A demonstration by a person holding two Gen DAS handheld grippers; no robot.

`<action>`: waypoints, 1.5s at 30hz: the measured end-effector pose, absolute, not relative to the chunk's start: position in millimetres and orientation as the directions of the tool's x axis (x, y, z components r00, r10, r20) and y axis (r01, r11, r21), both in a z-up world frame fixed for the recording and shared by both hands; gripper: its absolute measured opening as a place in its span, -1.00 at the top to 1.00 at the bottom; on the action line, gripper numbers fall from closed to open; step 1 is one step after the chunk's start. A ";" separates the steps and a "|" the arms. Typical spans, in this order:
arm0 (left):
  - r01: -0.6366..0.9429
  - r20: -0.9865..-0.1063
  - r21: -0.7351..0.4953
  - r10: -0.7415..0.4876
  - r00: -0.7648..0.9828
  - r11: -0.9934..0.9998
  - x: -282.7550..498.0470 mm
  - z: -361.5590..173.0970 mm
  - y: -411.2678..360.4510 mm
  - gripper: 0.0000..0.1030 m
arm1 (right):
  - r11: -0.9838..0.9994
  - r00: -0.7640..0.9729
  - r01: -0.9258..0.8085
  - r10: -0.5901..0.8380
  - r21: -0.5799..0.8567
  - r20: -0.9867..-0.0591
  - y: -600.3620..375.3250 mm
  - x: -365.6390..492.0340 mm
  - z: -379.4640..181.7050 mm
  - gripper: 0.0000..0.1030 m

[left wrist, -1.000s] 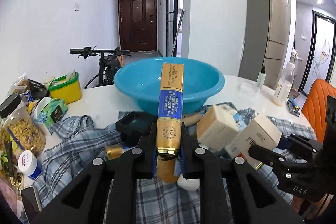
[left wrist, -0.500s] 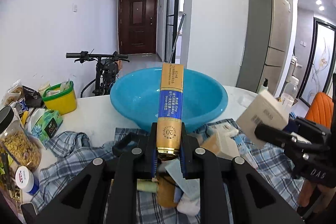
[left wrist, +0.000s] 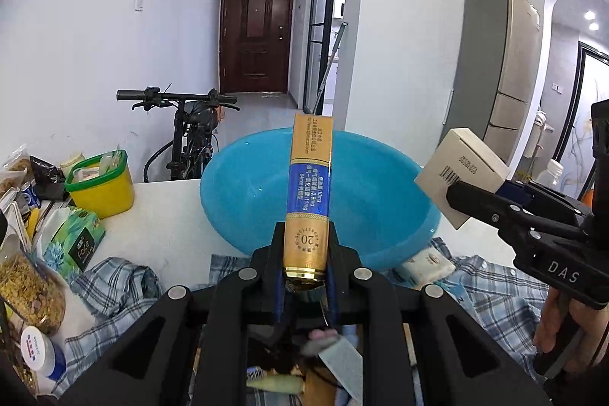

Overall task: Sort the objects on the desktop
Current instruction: 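Lift the gold-blue tube with the left gripper and carry it over the blue basin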

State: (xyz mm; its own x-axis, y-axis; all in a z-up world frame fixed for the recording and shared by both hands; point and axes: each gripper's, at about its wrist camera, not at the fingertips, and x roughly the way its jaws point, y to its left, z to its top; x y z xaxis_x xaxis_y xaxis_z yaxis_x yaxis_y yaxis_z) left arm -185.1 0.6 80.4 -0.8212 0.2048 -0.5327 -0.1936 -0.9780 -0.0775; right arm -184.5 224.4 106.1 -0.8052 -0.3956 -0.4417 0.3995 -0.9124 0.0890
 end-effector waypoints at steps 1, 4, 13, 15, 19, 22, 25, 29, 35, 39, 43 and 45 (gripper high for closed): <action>-0.188 -0.535 -0.079 0.201 -0.821 -0.979 -189.4 79.6 0.0 0.65 | -0.913 -0.803 0.397 -0.396 0.094 -0.445 224.8 -189.8 104.2 0.20; -0.191 -0.545 -0.096 0.212 -0.811 -0.977 -204.6 76.0 -0.9 0.65 | -0.918 -0.804 0.386 -0.385 0.093 -0.454 226.2 -203.4 100.9 0.20; -0.186 -0.576 -0.079 0.197 -0.794 -0.979 -242.6 65.6 8.4 0.65 | -0.922 -0.784 0.380 -0.360 0.068 -0.506 228.3 -235.2 81.9 0.20; -0.186 -0.575 -0.066 0.190 -0.796 -0.980 -248.2 67.7 11.5 0.64 | -0.921 -0.776 0.386 -0.357 0.058 -0.520 225.4 -242.8 81.0 0.20; -0.186 -0.565 -0.070 0.193 -0.803 -0.980 -255.4 71.2 14.3 0.64 | -0.923 -0.778 0.380 -0.352 0.056 -0.521 225.2 -251.6 79.6 0.20; -0.183 -0.570 -0.054 0.180 -0.802 -0.982 -258.9 65.2 17.1 0.64 | -0.925 -0.774 0.378 -0.338 0.039 -0.535 223.1 -252.0 72.4 0.20; -0.166 -0.571 -0.042 0.160 -0.805 -0.985 -260.0 55.9 17.7 0.64 | -0.925 -0.777 0.377 -0.337 0.036 -0.531 222.1 -250.7 73.2 0.20; -0.159 -0.581 -0.038 0.152 -0.800 -0.986 -262.7 48.0 15.3 0.64 | -0.925 -0.783 0.380 -0.339 0.031 -0.521 220.8 -248.3 77.4 0.20; -0.149 -0.574 -0.054 0.152 -0.804 -0.987 -261.9 48.7 10.2 0.64 | -0.923 -0.782 0.384 -0.339 0.024 -0.523 215.9 -248.3 77.1 0.20; -0.153 -0.573 -0.055 0.157 -0.805 -0.987 -258.7 49.6 12.8 0.64 | -0.922 -0.782 0.386 -0.341 0.024 -0.523 214.6 -246.9 75.9 0.20; -0.155 -0.573 -0.051 0.156 -0.805 -0.987 -257.8 49.3 14.9 0.64 | -0.921 -0.782 0.389 -0.339 0.015 -0.522 211.8 -244.7 74.3 0.20; -0.155 -0.574 -0.052 0.157 -0.804 -0.986 -257.7 49.3 15.4 0.64 | -0.921 -0.783 0.389 -0.338 0.013 -0.522 211.3 -243.9 73.7 0.20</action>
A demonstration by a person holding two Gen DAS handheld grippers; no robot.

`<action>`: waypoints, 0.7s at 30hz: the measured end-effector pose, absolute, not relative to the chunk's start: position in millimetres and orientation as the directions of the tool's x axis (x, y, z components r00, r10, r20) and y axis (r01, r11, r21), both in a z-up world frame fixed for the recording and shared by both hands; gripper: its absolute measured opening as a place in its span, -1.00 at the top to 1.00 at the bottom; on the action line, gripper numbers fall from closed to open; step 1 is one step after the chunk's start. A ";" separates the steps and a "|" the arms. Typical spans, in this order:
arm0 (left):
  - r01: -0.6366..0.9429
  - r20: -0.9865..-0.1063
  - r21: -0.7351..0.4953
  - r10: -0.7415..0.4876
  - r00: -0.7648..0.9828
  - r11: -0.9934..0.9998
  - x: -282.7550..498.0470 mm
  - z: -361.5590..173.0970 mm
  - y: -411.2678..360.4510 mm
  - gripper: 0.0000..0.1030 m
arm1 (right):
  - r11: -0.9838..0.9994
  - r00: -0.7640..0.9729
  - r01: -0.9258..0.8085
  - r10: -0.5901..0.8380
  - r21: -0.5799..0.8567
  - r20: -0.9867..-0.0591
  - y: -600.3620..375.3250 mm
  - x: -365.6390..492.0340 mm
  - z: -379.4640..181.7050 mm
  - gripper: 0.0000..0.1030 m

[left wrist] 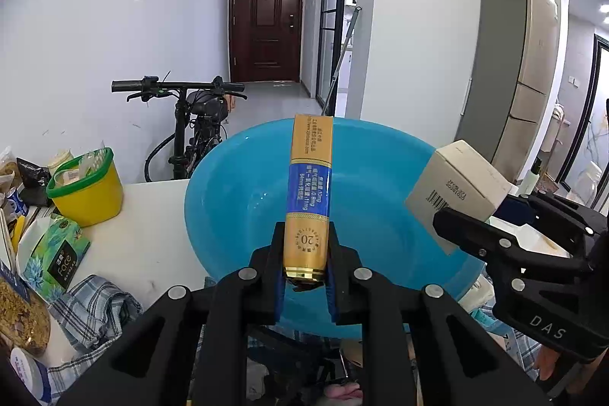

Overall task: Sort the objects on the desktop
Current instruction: 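Lift the gold-blue tube with the left gripper and carry it over the blue basin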

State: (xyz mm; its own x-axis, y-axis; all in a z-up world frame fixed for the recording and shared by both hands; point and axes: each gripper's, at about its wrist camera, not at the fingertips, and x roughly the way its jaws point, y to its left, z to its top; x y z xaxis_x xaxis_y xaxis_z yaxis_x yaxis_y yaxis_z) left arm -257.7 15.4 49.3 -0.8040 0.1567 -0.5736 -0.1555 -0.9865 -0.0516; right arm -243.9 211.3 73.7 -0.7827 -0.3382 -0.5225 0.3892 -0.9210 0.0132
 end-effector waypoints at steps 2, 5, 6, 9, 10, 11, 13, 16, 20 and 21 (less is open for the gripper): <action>-0.156 -0.573 -0.051 0.156 -0.805 -0.986 -257.7 49.4 15.5 0.64 | -0.922 -0.784 0.388 -0.337 0.012 -0.522 211.1 -243.7 73.5 0.20; -0.156 -0.572 -0.049 0.156 -0.805 -0.987 -257.5 49.3 16.5 0.64 | -0.923 -0.786 0.385 -0.334 0.011 -0.520 210.3 -243.6 73.1 0.20; -0.158 -0.573 -0.051 0.158 -0.804 -0.986 -257.7 49.1 16.5 0.64 | -0.923 -0.786 0.385 -0.334 0.012 -0.520 210.5 -243.8 72.9 0.20; -0.163 -0.572 -0.053 0.163 -0.804 -0.985 -257.5 49.9 17.6 0.64 | -0.926 -0.792 0.378 -0.330 0.012 -0.514 211.9 -242.8 73.2 0.20; -0.164 -0.571 -0.052 0.164 -0.804 -0.985 -257.2 50.5 17.6 0.64 | -0.927 -0.793 0.374 -0.328 0.013 -0.513 212.3 -242.8 72.9 0.20; -0.163 -0.570 -0.051 0.163 -0.805 -0.985 -257.4 50.7 17.6 0.64 | -0.927 -0.793 0.374 -0.327 0.013 -0.514 213.3 -243.0 73.0 0.20; -0.164 -0.569 -0.054 0.165 -0.806 -0.985 -257.9 51.1 16.7 0.64 | -0.928 -0.793 0.372 -0.325 0.013 -0.515 214.1 -242.9 72.4 0.20; -0.160 -0.571 -0.048 0.159 -0.806 -0.986 -256.3 51.0 17.5 0.64 | -0.928 -0.791 0.372 -0.327 0.018 -0.517 215.6 -242.5 71.8 0.20; -0.160 -0.572 -0.046 0.157 -0.805 -0.986 -255.7 50.6 18.7 0.64 | -0.927 -0.796 0.374 -0.330 0.017 -0.507 214.4 -240.8 73.7 0.20; -0.165 -0.572 -0.048 0.162 -0.804 -0.985 -255.8 50.6 18.7 0.64 | -0.927 -0.797 0.375 -0.331 0.016 -0.505 213.9 -240.1 74.2 0.20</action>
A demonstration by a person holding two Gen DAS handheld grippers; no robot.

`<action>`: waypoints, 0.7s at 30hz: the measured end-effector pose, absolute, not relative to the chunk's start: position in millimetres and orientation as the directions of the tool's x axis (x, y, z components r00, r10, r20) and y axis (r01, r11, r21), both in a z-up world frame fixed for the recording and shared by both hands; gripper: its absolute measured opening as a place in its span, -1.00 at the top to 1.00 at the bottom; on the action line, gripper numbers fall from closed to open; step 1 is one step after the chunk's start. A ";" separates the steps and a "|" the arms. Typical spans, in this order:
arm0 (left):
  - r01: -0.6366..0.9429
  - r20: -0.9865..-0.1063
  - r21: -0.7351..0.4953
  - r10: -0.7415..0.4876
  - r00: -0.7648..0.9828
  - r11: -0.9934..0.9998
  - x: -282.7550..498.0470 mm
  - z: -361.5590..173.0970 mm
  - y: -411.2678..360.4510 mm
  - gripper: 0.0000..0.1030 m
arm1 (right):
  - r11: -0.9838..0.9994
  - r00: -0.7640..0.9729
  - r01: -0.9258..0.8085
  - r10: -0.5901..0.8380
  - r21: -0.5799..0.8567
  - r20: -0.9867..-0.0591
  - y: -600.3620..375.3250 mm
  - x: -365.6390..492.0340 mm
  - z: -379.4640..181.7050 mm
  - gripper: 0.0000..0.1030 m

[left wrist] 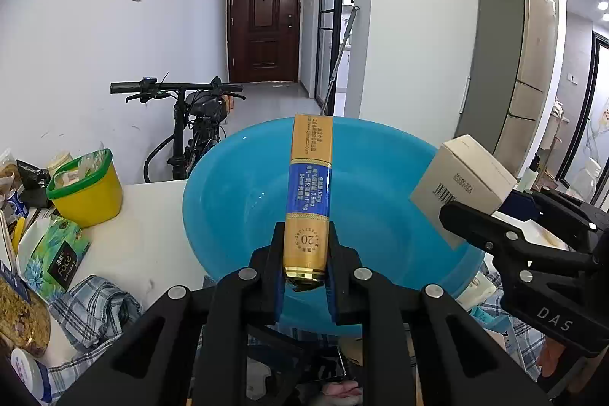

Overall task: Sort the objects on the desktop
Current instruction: 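Lift the gold-blue tube with the left gripper and carry it over the blue basin, then open the left gripper to drop the gold-blue tube into the basin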

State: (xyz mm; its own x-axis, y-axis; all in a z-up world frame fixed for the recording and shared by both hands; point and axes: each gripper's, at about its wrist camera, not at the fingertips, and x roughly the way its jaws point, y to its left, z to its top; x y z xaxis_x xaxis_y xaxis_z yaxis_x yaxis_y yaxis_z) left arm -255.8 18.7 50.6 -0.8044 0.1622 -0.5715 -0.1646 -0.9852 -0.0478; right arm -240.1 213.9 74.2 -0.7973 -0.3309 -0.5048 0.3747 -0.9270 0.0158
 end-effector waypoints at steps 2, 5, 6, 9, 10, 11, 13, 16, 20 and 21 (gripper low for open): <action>-0.169 -0.571 -0.049 0.167 -0.804 -0.984 -255.0 50.4 18.6 0.64 | -0.926 -0.798 0.376 -0.331 0.013 -0.503 213.5 -239.3 74.7 0.20; -0.168 -0.568 -0.048 0.165 -0.806 -0.985 -255.0 50.8 17.6 0.64 | -0.928 -0.799 0.373 -0.327 0.012 -0.504 213.6 -239.7 74.3 0.20; -0.162 -0.564 -0.055 0.165 -0.809 -0.985 -254.8 51.2 15.9 0.54 | -0.929 -0.800 0.371 -0.326 0.011 -0.503 214.0 -239.6 74.6 0.20; -0.120 -0.573 -0.050 0.126 -0.809 -0.992 -255.2 51.4 13.5 -1.00 | -0.930 -0.804 0.366 -0.325 0.016 -0.498 215.9 -238.9 75.8 0.19; -0.097 -0.547 -0.031 0.098 -0.831 -0.995 -251.5 53.6 12.9 -0.99 | -0.931 -0.806 0.364 -0.323 0.016 -0.495 216.8 -238.6 76.3 0.19; -0.090 -0.522 -0.012 0.083 -0.849 -0.996 -247.6 56.4 12.9 -1.00 | -0.932 -0.807 0.363 -0.323 0.017 -0.494 216.9 -238.3 76.8 0.19; -0.093 -0.531 0.000 0.079 -0.844 -0.996 -247.4 58.0 14.4 -1.00 | -0.932 -0.807 0.362 -0.323 0.018 -0.495 217.6 -238.0 76.6 0.19; -0.095 -0.542 0.010 0.074 -0.837 -0.995 -248.5 54.5 16.6 -1.00 | -0.932 -0.806 0.362 -0.323 0.019 -0.496 218.2 -237.4 75.9 0.19; -0.086 -0.559 0.051 0.043 -0.828 -0.995 -252.5 49.2 22.1 -1.00 | -0.932 -0.805 0.362 -0.322 0.016 -0.499 217.4 -238.1 75.8 0.19; -0.086 -0.558 0.053 0.042 -0.828 -0.995 -252.0 49.2 23.1 -1.00 | -0.932 -0.805 0.363 -0.323 0.018 -0.499 217.9 -238.1 75.9 0.19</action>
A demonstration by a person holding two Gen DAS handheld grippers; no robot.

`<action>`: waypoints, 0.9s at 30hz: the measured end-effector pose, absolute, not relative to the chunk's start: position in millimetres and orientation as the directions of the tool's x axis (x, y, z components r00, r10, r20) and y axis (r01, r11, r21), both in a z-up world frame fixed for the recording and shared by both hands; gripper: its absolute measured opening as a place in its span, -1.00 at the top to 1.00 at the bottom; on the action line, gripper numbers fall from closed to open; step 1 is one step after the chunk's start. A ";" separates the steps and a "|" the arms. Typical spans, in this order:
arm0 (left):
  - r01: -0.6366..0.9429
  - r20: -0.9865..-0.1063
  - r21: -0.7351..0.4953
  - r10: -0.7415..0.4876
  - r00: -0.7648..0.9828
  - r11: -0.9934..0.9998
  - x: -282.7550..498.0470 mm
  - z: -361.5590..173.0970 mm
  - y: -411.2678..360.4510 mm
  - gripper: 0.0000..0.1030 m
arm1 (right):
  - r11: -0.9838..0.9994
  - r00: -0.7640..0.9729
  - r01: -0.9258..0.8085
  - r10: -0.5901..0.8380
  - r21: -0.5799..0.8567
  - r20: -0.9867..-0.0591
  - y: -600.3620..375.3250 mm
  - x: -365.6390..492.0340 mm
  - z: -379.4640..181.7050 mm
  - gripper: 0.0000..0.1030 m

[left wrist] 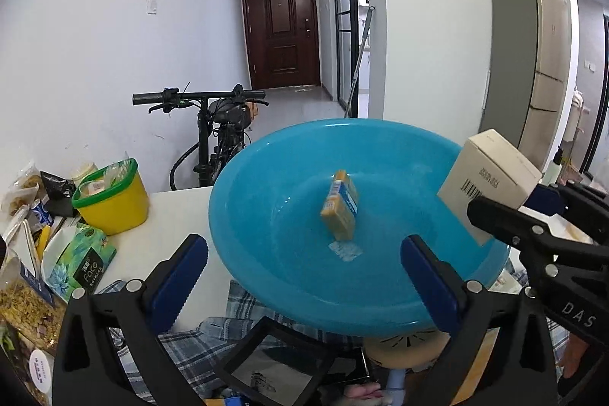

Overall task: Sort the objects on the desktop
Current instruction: 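Open the left gripper to drop the gold-blue tube into the basin, then lower the cream box into the basin and open the right gripper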

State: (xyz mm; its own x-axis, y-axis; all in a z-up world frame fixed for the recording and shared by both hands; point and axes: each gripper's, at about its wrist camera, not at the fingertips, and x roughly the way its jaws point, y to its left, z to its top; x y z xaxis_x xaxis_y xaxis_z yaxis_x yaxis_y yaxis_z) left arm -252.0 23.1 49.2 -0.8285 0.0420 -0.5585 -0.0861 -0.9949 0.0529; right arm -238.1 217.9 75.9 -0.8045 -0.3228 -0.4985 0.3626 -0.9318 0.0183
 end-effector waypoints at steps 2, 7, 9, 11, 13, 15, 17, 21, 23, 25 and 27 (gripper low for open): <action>-0.087 -0.557 0.053 0.043 -0.829 -0.995 -252.2 48.0 23.2 -1.00 | -0.932 -0.804 0.362 -0.323 0.021 -0.499 218.4 -238.0 75.6 0.19; -0.084 -0.553 0.045 0.045 -0.832 -0.995 -251.4 49.4 21.3 -1.00 | -0.932 -0.805 0.362 -0.323 0.019 -0.498 218.7 -236.6 75.4 0.19; -0.082 -0.553 0.045 0.044 -0.832 -0.996 -251.8 49.3 20.2 -1.00 | -0.933 -0.806 0.360 -0.320 0.017 -0.498 218.4 -236.7 75.5 0.19; -0.081 -0.552 0.044 0.043 -0.833 -0.996 -251.8 49.5 19.8 -1.00 | -0.933 -0.805 0.361 -0.321 0.018 -0.499 217.7 -237.2 75.4 0.19; -0.081 -0.552 0.043 0.044 -0.832 -0.996 -251.3 50.2 20.3 -1.00 | -0.933 -0.804 0.360 -0.320 0.017 -0.501 218.3 -237.0 74.7 0.19; -0.081 -0.553 0.043 0.044 -0.832 -0.996 -251.1 50.3 20.6 -1.00 | -0.933 -0.805 0.360 -0.320 0.017 -0.500 218.5 -236.8 74.5 0.19; -0.081 -0.552 0.043 0.044 -0.833 -0.996 -251.0 50.3 20.2 -1.00 | -0.933 -0.805 0.360 -0.320 0.016 -0.500 218.8 -237.1 74.4 0.19; -0.079 -0.552 0.044 0.042 -0.833 -0.996 -251.7 50.0 19.1 -1.00 | -0.933 -0.806 0.359 -0.318 0.017 -0.499 218.6 -237.2 74.6 0.19; -0.079 -0.553 0.044 0.041 -0.832 -0.996 -251.8 49.8 19.0 -1.00 | -0.933 -0.805 0.359 -0.319 0.018 -0.500 218.9 -237.4 74.5 0.19; -0.078 -0.554 0.042 0.042 -0.831 -0.996 -251.4 50.1 17.9 -1.00 | -0.934 -0.806 0.357 -0.317 0.017 -0.499 219.3 -237.5 74.2 0.19; -0.078 -0.555 0.042 0.041 -0.831 -0.996 -251.0 50.1 17.3 -1.00 | -0.935 -0.808 0.356 -0.315 0.016 -0.498 219.4 -237.5 74.4 0.19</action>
State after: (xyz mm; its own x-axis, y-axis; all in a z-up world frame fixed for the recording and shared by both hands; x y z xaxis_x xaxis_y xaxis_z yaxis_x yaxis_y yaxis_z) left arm -251.0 17.3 50.1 -0.8307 0.0410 -0.5552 -0.0775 -0.9961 0.0424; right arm -237.5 219.4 74.4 -0.8076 -0.3155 -0.4982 0.3555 -0.9345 0.0155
